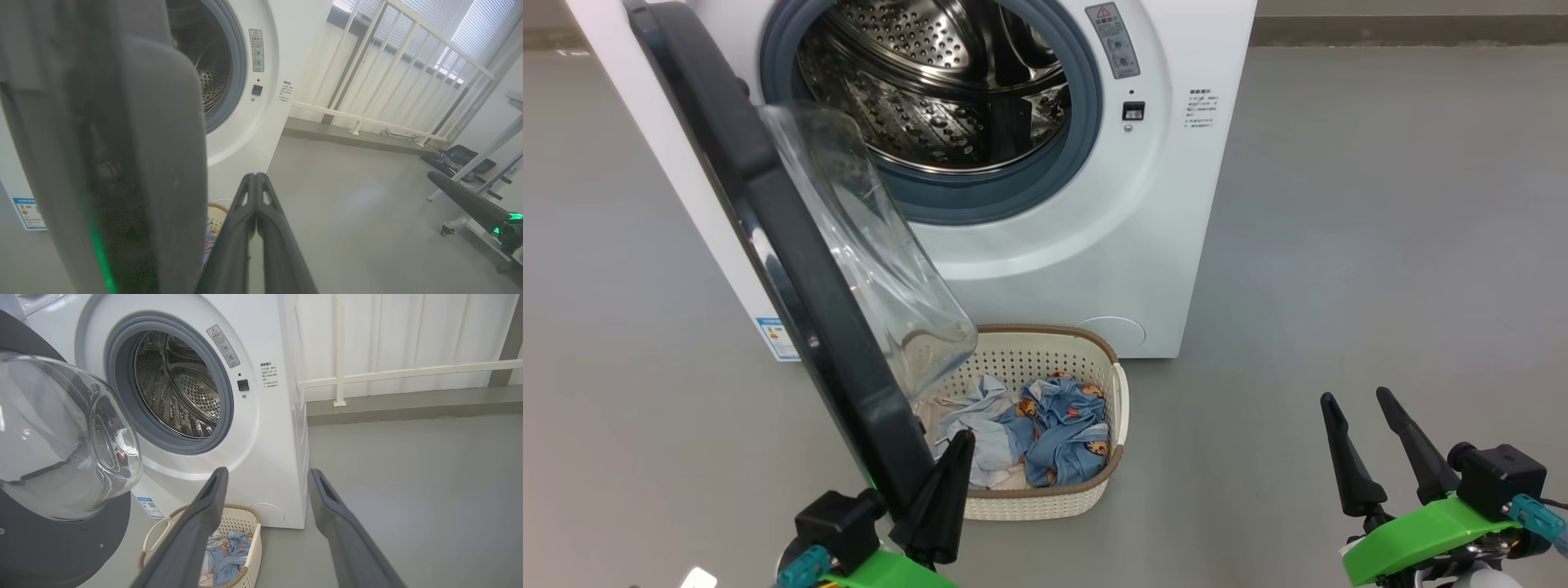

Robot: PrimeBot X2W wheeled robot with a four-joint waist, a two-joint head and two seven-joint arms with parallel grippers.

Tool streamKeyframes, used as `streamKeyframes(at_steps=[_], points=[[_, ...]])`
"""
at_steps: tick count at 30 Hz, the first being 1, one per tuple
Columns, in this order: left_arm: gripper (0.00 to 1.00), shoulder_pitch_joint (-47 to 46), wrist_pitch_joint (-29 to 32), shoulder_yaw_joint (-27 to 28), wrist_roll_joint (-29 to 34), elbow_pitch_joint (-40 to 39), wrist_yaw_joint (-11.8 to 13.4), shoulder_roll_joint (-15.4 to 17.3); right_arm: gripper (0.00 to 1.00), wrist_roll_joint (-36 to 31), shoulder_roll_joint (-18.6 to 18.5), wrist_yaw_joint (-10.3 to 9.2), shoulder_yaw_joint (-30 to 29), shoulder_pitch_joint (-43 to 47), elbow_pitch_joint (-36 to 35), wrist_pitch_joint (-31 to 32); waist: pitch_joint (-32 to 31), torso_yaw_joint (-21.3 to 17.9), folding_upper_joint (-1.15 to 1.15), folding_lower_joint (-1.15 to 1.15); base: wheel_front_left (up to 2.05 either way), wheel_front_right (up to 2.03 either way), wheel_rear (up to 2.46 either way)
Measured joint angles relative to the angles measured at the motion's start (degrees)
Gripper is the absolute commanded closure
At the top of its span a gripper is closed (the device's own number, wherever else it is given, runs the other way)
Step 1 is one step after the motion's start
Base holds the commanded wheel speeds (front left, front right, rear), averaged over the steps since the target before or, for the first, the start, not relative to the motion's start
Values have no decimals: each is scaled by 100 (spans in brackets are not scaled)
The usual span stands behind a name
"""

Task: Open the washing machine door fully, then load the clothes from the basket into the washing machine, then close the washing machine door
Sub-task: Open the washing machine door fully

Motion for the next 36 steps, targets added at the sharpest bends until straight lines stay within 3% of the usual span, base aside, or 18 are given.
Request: streamKeyframes(at_steps=[11,30,36], points=[[100,-145,-110,62,-59,493,125,2,0,41,25,0,15,1,31,0,-75,159,0,0,0,0,0],[100,-148,-111,123,-90,503,162,205,0,51,52,0,43,32,66,0,-178,721,0,0,0,0,0],[100,-148,-88,344,-93,480,372,374,0,51,78,0,-4,32,58,0,-184,969,0,0,0,0,0]])
